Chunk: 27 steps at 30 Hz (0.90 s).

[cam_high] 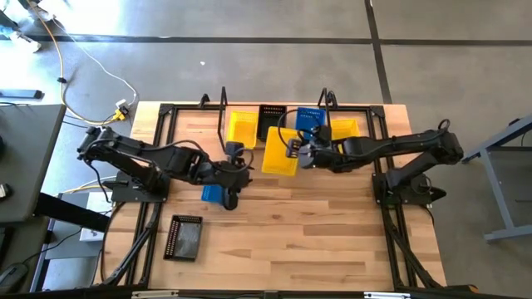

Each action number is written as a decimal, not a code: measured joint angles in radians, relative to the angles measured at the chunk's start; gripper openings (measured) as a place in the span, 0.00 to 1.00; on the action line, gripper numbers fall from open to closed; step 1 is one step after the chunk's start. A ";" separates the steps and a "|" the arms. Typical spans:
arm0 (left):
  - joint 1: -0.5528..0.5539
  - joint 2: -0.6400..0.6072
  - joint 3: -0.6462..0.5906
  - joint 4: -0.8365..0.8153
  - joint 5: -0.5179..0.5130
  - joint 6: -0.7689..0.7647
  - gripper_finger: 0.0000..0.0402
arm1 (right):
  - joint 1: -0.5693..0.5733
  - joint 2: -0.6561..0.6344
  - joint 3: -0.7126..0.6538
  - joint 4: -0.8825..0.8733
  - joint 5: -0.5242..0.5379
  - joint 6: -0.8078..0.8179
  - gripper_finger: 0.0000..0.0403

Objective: Stack baskets on shelf by color
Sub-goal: Stack the bottom yellow bin on top of the other yellow bin on the shelf

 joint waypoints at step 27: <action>-0.021 0.255 0.000 0.139 -0.237 0.204 0.36 | -0.015 0.070 0.001 0.127 -0.070 -0.051 0.00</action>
